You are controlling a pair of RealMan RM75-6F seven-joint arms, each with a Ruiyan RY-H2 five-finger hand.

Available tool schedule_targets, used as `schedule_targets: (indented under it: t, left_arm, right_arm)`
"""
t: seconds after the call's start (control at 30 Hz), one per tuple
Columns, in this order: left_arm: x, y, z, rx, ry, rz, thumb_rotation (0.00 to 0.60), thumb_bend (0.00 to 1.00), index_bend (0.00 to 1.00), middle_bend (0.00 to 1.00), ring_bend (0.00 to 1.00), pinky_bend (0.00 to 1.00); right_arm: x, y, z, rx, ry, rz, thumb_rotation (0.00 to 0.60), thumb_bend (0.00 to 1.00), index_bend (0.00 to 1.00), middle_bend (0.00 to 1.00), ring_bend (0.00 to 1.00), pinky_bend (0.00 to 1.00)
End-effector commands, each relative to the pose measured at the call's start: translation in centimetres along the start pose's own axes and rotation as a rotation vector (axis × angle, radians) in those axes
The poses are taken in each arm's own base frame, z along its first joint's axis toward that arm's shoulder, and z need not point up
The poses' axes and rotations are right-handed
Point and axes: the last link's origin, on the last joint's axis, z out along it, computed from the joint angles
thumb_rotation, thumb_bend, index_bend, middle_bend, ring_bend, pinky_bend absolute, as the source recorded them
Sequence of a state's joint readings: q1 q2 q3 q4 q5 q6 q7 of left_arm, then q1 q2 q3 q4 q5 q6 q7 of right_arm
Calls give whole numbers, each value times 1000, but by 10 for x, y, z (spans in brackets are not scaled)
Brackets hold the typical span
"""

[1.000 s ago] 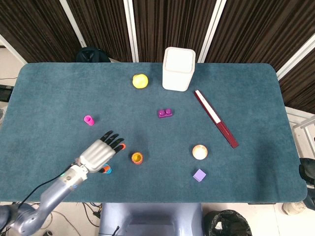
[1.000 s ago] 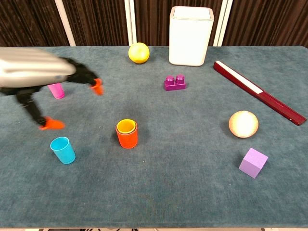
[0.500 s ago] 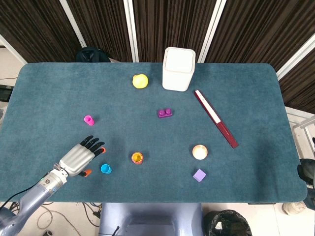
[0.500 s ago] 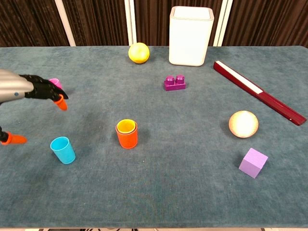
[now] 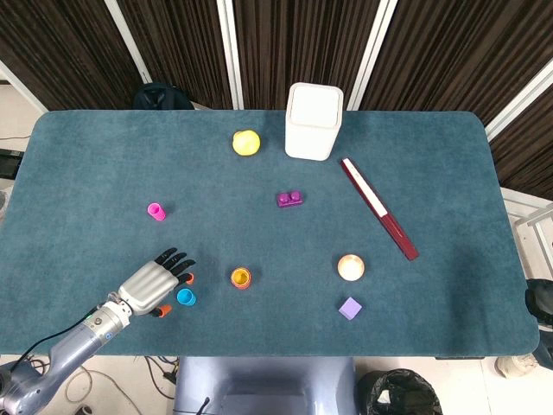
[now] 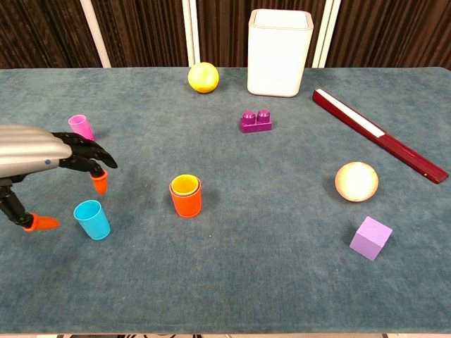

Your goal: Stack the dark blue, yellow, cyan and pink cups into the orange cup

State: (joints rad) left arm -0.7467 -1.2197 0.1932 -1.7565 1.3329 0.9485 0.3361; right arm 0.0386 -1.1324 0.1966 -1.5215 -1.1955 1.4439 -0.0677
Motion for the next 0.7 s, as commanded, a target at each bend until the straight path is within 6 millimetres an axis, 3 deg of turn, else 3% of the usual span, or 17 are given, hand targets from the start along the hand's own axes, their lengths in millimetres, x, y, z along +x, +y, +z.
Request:
schedule_targets:
  t: [0.03, 0.7]
  left_arm:
    - [0, 2, 3, -5, 5, 4, 600, 254, 342, 108, 0, 0]
    - [-3, 4, 13, -1, 9, 0, 600, 280, 406, 115, 0, 0]
  right_arm:
    - [0, 0, 0, -2, 1, 1, 600, 420, 36, 0, 36, 24]
    - [1, 1, 0, -3, -1, 6, 600, 419, 36, 0, 36, 24]
